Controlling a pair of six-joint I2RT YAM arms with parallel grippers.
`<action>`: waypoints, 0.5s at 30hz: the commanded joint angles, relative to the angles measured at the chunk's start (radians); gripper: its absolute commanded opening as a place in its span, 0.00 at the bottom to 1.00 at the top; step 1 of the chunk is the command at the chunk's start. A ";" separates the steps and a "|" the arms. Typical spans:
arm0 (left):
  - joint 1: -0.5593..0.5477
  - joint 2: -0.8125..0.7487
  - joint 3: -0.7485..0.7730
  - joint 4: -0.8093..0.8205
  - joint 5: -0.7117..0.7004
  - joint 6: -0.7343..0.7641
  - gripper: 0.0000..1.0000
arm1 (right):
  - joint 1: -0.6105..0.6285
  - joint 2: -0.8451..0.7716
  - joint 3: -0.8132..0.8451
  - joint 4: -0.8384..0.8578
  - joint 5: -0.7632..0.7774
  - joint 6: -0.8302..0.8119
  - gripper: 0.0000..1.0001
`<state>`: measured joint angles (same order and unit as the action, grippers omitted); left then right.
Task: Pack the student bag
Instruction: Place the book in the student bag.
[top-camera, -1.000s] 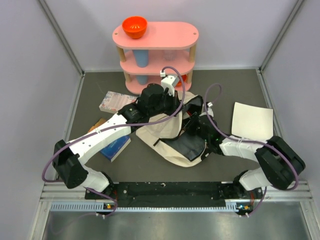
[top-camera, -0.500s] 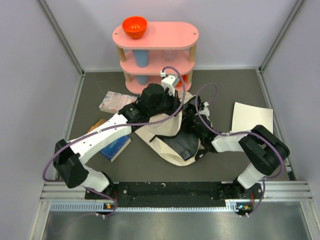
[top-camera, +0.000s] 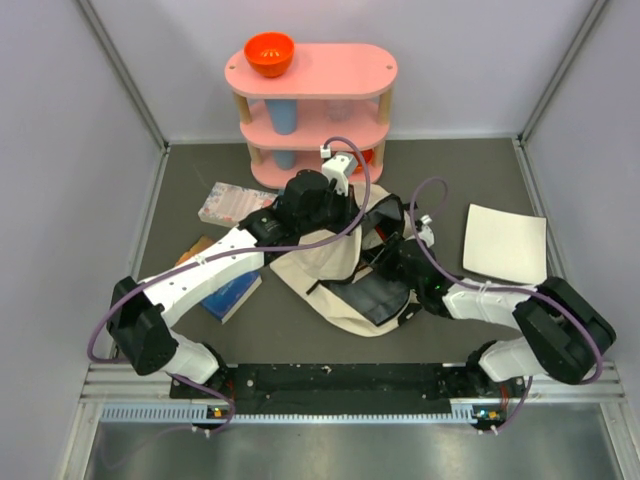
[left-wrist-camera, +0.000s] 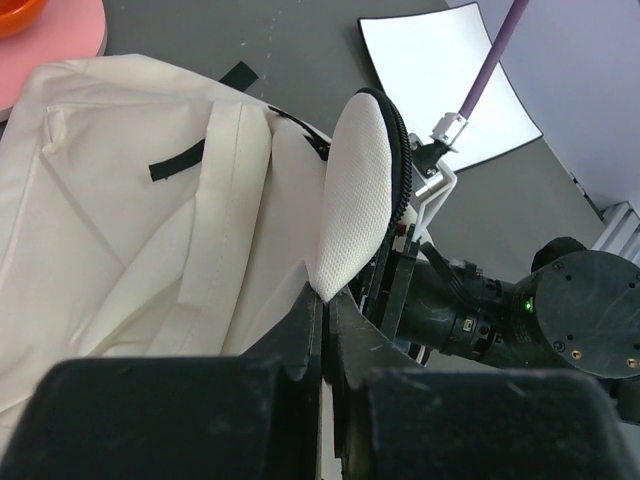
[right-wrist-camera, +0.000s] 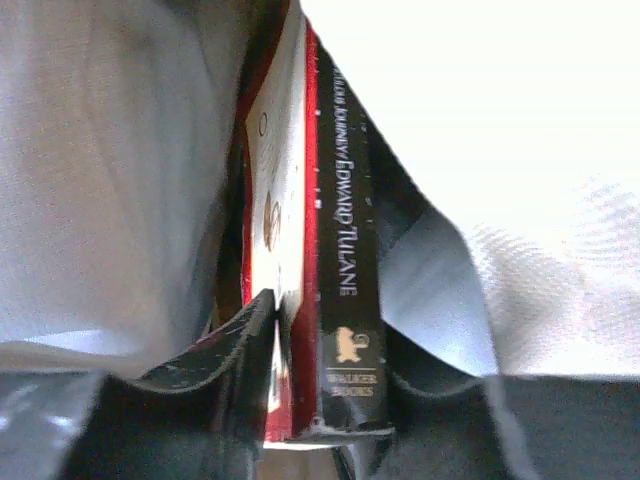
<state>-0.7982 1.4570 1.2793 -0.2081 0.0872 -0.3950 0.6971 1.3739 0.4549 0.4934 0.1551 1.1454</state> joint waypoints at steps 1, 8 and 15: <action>0.008 -0.030 0.006 0.122 0.002 -0.008 0.00 | 0.007 -0.045 0.002 -0.041 0.014 0.011 0.28; 0.008 -0.032 0.000 0.122 0.005 -0.008 0.00 | 0.008 -0.099 0.004 -0.104 -0.008 -0.001 0.52; 0.010 -0.023 -0.018 0.157 0.040 -0.013 0.00 | 0.008 -0.162 -0.071 -0.079 0.015 0.039 0.05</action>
<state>-0.7944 1.4570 1.2636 -0.1783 0.1009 -0.3962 0.6975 1.2472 0.3981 0.3992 0.1463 1.1671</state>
